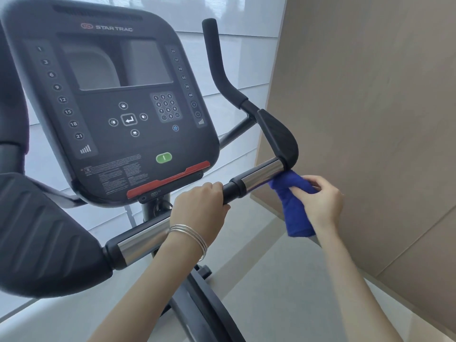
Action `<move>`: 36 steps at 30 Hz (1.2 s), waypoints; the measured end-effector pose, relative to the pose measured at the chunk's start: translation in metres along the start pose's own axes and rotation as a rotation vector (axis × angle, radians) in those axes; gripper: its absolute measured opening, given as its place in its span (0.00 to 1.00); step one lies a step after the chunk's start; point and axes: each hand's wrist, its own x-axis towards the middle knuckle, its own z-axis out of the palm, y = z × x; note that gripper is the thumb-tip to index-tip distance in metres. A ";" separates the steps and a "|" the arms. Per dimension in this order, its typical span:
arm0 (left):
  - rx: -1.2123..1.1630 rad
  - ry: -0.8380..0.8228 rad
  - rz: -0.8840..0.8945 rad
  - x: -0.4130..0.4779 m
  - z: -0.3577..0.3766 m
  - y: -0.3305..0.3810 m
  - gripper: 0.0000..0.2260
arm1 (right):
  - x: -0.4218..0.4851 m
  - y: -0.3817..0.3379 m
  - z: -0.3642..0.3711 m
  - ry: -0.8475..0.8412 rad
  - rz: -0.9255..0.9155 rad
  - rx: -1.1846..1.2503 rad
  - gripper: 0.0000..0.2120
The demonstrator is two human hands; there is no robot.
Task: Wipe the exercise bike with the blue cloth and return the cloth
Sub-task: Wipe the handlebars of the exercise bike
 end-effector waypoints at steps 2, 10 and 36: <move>0.001 -0.017 -0.012 0.002 -0.001 0.001 0.11 | 0.009 -0.005 -0.024 0.049 -0.048 0.069 0.09; 0.104 -0.030 0.004 0.000 -0.009 0.004 0.11 | 0.039 -0.085 -0.023 -0.463 -0.521 -0.085 0.12; 0.012 -0.033 -0.031 -0.023 -0.014 -0.020 0.15 | 0.053 -0.088 0.043 -0.524 -0.793 -0.565 0.12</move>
